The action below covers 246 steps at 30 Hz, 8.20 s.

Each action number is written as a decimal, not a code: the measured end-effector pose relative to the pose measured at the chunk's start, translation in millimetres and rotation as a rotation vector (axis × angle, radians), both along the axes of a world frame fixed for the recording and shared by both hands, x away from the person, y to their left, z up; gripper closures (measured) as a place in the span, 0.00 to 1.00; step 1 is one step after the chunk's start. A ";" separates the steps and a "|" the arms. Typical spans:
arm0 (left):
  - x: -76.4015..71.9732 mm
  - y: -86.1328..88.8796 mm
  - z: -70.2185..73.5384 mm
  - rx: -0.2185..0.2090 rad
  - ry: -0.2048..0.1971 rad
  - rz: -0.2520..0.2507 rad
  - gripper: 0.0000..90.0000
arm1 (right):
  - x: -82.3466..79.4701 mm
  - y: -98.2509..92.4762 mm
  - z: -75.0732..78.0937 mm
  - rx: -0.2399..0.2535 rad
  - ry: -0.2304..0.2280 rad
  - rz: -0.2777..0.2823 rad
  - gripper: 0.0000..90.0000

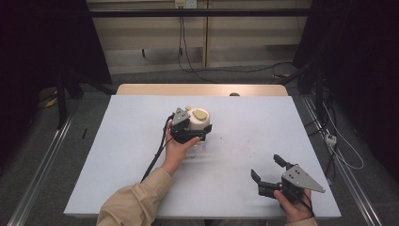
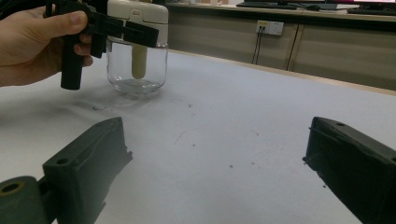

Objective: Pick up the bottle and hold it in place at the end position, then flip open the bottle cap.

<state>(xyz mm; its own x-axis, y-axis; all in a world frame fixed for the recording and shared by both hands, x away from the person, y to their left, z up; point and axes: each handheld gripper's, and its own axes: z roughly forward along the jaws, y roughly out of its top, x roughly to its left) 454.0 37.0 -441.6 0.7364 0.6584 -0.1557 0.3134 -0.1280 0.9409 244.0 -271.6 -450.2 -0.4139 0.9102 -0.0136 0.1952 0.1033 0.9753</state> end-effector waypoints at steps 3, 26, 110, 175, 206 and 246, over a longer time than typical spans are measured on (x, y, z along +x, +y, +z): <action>-0.6 -3.7 -0.5 0.000 -0.001 -0.003 0.07 | -0.5 0.1 0.0 0.001 0.000 -0.001 0.05; 0.6 -26.1 -7.3 0.016 -0.003 -0.029 0.07 | -1.7 -3.1 -0.7 0.000 0.003 -0.012 0.05; -6.3 -18.7 -17.0 0.075 -0.058 -0.106 0.05 | 52.3 51.2 12.4 0.000 0.162 0.051 0.07; -6.7 -19.5 -17.9 0.072 -0.045 -0.100 0.05 | 111.4 99.8 63.0 -0.035 0.255 0.154 0.75; -7.0 -19.8 -18.0 0.075 -0.046 -0.098 0.05 | 126.1 110.2 68.7 -0.041 0.326 0.137 1.00; -7.1 -19.8 -18.0 0.076 -0.044 -0.096 0.05 | 138.4 116.8 80.1 -0.075 0.319 0.124 1.00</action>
